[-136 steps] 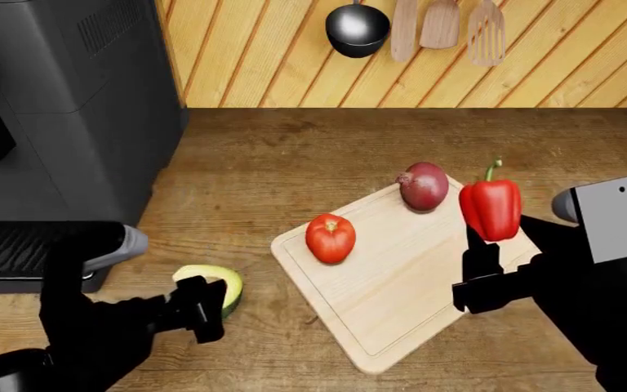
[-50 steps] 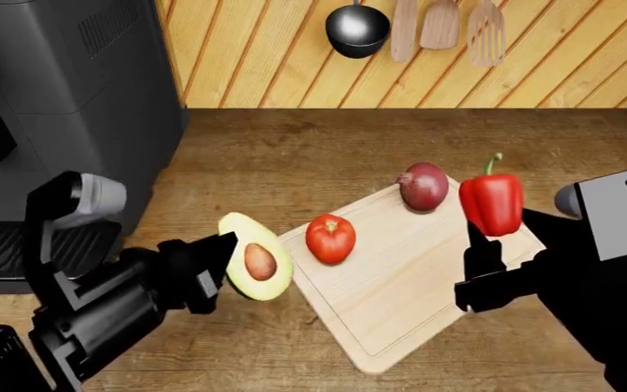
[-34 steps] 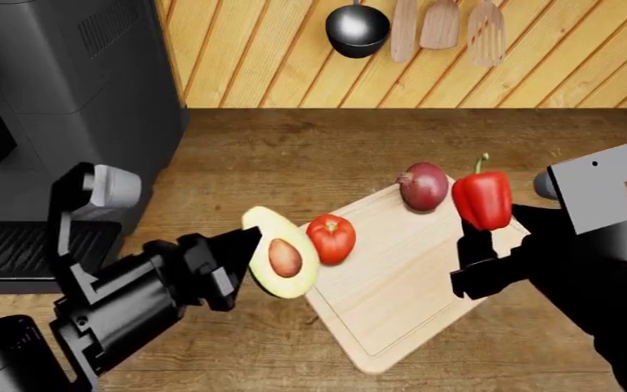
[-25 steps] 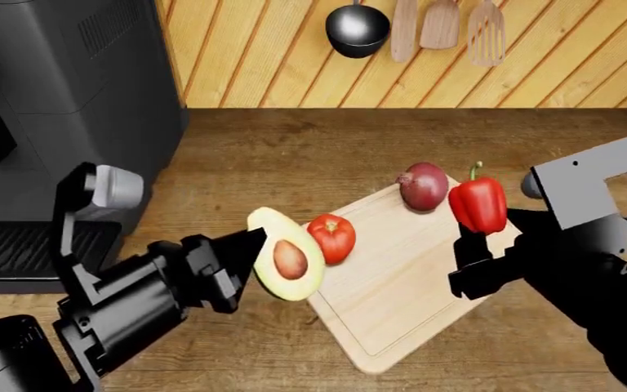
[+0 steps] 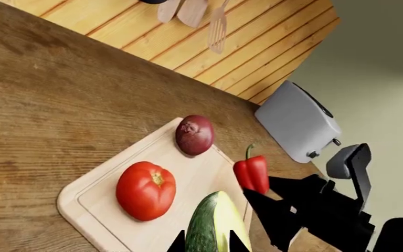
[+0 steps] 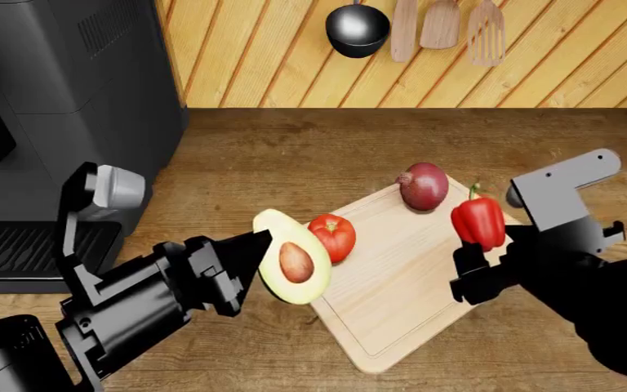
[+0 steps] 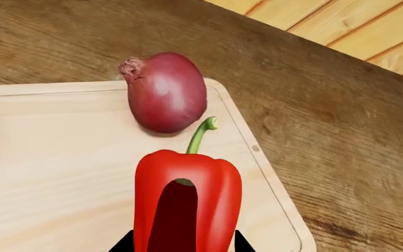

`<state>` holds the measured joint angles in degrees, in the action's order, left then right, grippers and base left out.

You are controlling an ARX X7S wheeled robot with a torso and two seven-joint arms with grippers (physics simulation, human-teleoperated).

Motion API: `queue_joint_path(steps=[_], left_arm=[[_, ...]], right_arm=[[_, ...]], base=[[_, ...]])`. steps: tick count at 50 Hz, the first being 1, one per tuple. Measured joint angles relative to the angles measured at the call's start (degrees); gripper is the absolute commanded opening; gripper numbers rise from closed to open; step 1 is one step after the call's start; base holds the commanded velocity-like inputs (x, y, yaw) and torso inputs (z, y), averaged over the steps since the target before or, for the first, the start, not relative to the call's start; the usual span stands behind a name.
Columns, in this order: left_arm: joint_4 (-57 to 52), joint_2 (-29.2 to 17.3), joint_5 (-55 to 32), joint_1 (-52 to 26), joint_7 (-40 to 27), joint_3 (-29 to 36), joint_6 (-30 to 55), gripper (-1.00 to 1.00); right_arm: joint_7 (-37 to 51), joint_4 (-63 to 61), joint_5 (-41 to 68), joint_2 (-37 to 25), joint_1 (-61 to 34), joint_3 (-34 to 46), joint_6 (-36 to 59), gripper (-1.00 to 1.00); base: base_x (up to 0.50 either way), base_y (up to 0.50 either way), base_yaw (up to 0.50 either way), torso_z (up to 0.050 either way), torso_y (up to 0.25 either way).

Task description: Place the avocado, onion, tomato and bell pepper on the cutting board.

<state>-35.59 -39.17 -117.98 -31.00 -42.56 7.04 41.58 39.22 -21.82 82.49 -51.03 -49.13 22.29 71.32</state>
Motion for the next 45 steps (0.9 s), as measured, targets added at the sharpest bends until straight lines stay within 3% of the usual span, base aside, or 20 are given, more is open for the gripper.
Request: queue_joint_path(steps=[15,16,34,45], left_arm=[[-0.03,-0.15,-0.36,0.18,0.11,0.13,-0.27,-1.00],[-0.03,-0.16,-0.38,0.20,0.13,0.13,-0.29,-1.00],[0.10,-0.31,-0.79,0.37,0.43,0.24,-0.61,-1.00],[-0.47,-0.24,-2.02,0.15,0.38,0.42,-0.96,-1.00]], right_arm=[[-2.94,3.01,-3.51,1.19,-0.53,2.58,-0.40,-1.00],[-3.03,3.12,-3.62,1.25,-0.58,2.70,-0.40,1.00],[-2.56,2.60,-3.34,1.20,-1.21,2.58,-0.29,1.00],[3.71,-4.22,3.47,-1.55,-1.57,-1.28,-0.95,1.00]], base=[[0.00,0.00,0.00,0.000,0.001],[0.00,0.00,0.00,0.000,0.000],[0.00,0.00,0.00,0.000,0.000],[0.00,0.00,0.00,0.000,0.000]])
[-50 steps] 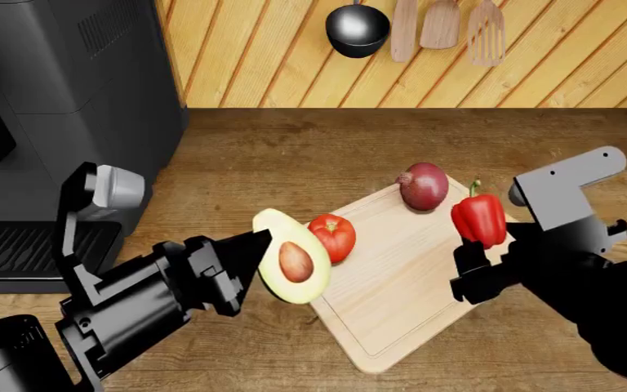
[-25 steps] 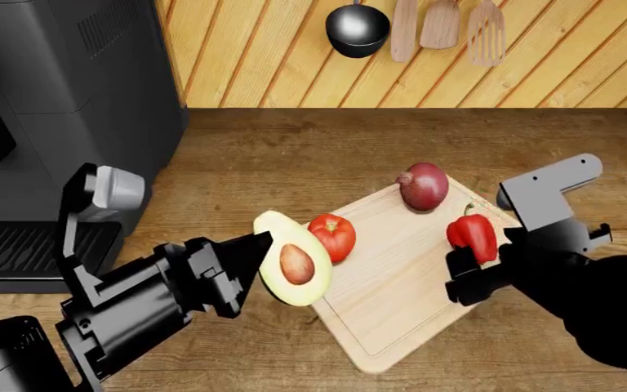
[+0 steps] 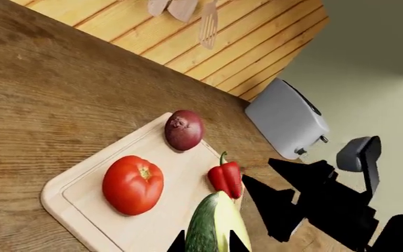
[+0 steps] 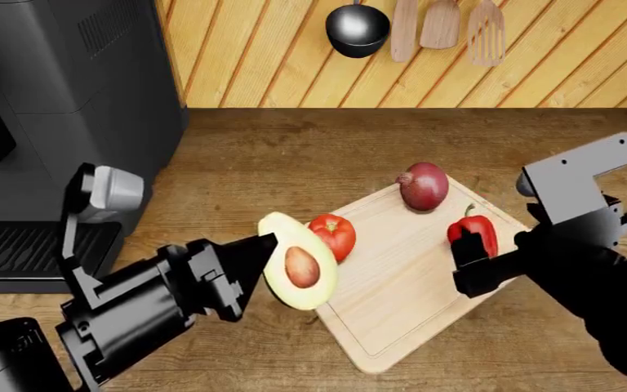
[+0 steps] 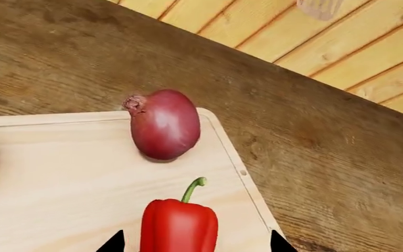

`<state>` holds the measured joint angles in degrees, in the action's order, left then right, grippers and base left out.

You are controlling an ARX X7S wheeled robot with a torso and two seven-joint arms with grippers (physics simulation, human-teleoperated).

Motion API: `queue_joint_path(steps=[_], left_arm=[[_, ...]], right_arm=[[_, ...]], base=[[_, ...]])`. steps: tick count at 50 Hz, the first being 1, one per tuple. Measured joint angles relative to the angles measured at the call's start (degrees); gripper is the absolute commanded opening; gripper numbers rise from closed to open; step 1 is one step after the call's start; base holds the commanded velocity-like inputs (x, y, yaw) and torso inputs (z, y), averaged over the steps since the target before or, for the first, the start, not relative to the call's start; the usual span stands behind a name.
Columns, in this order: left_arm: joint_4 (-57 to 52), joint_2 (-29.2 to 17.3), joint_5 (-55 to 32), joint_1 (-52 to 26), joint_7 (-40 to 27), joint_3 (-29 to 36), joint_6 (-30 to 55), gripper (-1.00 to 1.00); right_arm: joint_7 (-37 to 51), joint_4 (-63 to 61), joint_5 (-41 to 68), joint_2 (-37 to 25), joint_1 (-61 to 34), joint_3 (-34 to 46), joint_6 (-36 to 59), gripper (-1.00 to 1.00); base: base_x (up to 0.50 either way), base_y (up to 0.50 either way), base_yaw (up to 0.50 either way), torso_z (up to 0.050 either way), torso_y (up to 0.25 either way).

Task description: Place the avocado, onion, tomato and bell pepper on the cutting board.

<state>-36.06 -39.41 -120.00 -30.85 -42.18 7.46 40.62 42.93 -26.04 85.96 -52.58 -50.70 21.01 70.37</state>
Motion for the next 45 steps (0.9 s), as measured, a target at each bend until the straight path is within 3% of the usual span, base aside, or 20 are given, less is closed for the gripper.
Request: queue_joint_path(steps=[20,34,45], left_arm=[[-2.30,0.66,-4.84,-1.99,-0.18,1.99,0.07,-1.00],[-1.35,1.46,-6.92,-3.74,-1.87,4.70,-0.25,-1.00],[14.11,11.09,4.41,-10.58,3.43,12.79,0.87,-1.00]], right_arm=[[18.24,-19.41,15.30,-6.48,-1.93,-8.78,-7.11,1.00],[25.67,-27.83,21.56,-12.53,1.16,-17.59,-14.20,1.00],[27.08,-30.85,22.31,-13.90,5.87,-23.04,-16.43,1.00]], base=[[0.00,0.00,0.00,0.000,0.000],[0.00,0.00,0.00,0.000,0.000],[0.00,0.00,0.00,0.000,0.000]])
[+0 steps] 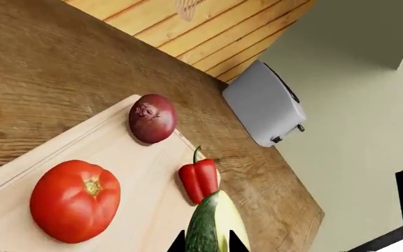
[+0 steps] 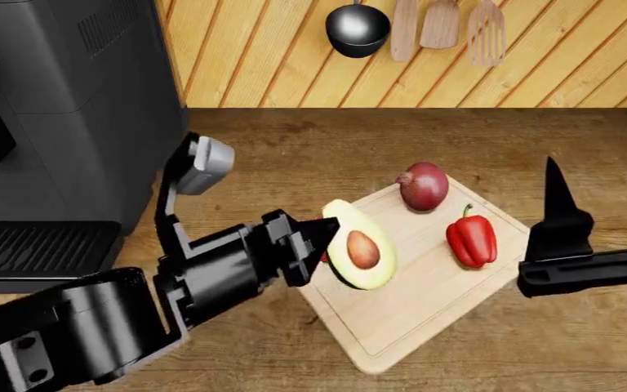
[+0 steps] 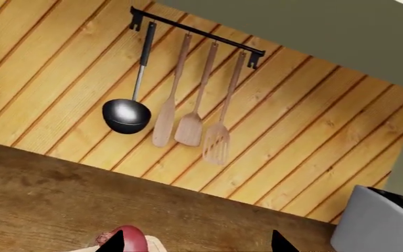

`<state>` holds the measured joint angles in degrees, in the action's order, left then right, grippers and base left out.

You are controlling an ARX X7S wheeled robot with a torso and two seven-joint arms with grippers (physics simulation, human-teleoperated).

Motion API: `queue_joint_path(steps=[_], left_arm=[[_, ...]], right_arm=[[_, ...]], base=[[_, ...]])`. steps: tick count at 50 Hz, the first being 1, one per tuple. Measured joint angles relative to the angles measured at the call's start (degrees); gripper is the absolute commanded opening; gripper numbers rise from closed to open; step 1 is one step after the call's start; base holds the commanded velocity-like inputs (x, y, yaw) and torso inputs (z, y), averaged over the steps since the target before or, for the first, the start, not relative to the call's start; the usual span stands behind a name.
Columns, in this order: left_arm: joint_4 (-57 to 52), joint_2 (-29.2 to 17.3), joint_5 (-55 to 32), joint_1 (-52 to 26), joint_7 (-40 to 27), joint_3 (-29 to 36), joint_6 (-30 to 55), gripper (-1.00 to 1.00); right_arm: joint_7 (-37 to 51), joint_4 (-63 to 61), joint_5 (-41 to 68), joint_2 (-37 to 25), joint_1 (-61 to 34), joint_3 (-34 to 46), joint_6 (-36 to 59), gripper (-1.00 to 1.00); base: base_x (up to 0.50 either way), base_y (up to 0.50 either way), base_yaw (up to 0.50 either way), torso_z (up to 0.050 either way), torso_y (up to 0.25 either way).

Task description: Place the avocado, onion, tomato and bell pepper on the cutting board.

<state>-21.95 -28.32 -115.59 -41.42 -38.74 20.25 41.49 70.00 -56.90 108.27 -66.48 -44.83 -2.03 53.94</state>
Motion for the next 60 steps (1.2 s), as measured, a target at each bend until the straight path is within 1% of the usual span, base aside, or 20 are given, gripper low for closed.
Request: queue_joint_path(steps=[7,13,27,38,39,51,60], left_arm=[[6.51,3.82,3.92,-2.36,2.42,3.14,0.37,-1.00],[9.42,5.53,5.48,-3.14,3.58,5.10,0.98,-1.00],[13.53,7.17,8.12,-3.22,5.52,8.80,2.58,-1.00],[15.05,7.69,9.29,-3.18,6.22,10.49,3.24,-1.00],[15.14,7.71,9.32,-3.20,6.29,10.60,3.30,1.00],[14.56,7.54,8.63,-3.19,6.63,10.90,3.43,1.00],[10.34,6.60,7.13,-2.73,5.55,9.69,2.71,1.00]], right_arm=[[0.06,-0.81,-0.26,0.10,2.23,-2.09,-0.28,1.00],[-0.01,-0.96,-0.57,0.36,3.01,-2.83,-0.11,1.00],[-0.10,-0.86,-0.63,1.01,2.33,-2.70,0.45,1.00],[-0.68,-1.13,-0.72,1.16,3.41,-4.32,0.62,1.00],[-0.75,-1.12,-0.78,1.21,3.50,-4.42,0.67,1.00],[-1.23,-0.79,-1.34,1.96,3.48,-4.43,1.36,1.00],[-1.48,-0.44,-1.81,2.66,2.94,-3.79,1.90,1.00]], base=[[0.00,0.00,0.00,0.000,0.000],[0.00,0.00,0.00,0.000,0.000],[0.00,0.00,0.00,0.000,0.001],[0.00,0.00,0.00,0.000,0.000],[0.00,0.00,0.00,0.000,0.000],[0.00,0.00,0.00,0.000,0.000],[0.00,0.00,0.00,0.000,0.000]])
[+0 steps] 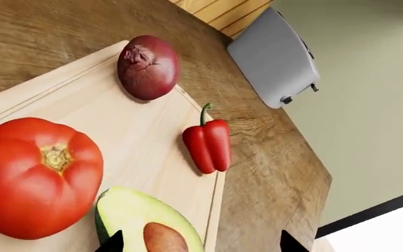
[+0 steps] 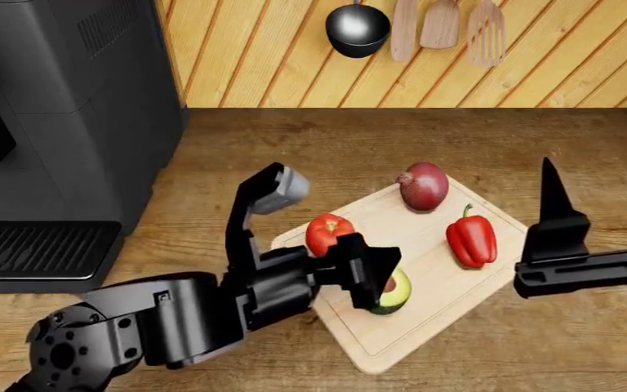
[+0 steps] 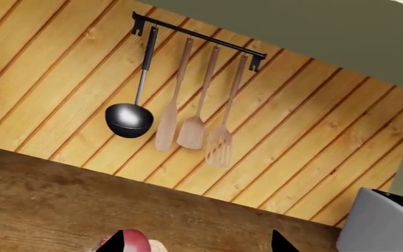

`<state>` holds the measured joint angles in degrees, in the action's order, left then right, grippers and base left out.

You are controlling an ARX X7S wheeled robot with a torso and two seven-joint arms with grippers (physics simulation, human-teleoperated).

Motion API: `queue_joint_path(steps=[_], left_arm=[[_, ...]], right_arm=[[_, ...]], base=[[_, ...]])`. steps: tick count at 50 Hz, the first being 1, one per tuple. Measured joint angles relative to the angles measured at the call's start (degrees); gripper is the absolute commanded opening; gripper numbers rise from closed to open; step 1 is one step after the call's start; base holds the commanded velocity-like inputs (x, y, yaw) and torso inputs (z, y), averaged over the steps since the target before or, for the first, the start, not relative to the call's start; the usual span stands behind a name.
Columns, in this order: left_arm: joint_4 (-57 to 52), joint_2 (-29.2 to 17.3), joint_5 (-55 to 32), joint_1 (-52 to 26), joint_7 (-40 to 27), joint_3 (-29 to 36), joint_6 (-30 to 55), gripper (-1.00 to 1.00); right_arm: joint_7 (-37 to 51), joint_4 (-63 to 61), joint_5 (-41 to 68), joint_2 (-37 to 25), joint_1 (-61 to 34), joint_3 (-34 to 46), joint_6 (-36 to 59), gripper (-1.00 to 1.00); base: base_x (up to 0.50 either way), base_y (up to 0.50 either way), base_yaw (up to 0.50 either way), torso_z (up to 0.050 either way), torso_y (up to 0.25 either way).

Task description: Place the avocado, onion, tomato and bell pepper on the cutting board.

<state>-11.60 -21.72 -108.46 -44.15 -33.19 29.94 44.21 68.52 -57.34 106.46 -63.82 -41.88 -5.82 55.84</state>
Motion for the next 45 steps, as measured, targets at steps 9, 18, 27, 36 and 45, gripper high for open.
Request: queue_joint_path(steps=[9,18,27,36,45], left_arm=[[-6.28,-1.65,-1.52,0.43,-2.20,-1.76,-0.89,1.00],[-10.97,-3.35,0.74,0.64,-3.42,-3.13,-1.46,1.00],[-15.51,-5.30,9.60,1.69,-3.89,-4.03,-2.30,1.00],[-21.69,-9.92,15.58,4.15,-3.34,-7.03,-3.74,1.00],[-28.33,-14.66,24.20,8.19,0.06,-10.11,-5.96,1.00]], right_arm=[[-0.42,0.54,-0.76,1.11,-0.97,1.21,0.70,1.00],[-2.11,1.05,-2.44,3.16,-0.67,1.63,1.07,1.00],[-5.43,0.62,-5.19,5.52,3.01,-0.75,0.67,1.00],[-9.31,-0.15,-8.60,8.59,6.13,-2.78,0.32,1.00],[-11.90,-1.28,-11.01,11.08,8.44,-3.99,0.14,1.00]], base=[[0.00,0.00,0.00,0.000,0.000],[0.00,0.00,0.00,0.000,0.000],[0.00,0.00,0.00,0.000,0.000],[0.00,0.00,0.00,0.000,0.000],[0.00,0.00,0.00,0.000,0.000]])
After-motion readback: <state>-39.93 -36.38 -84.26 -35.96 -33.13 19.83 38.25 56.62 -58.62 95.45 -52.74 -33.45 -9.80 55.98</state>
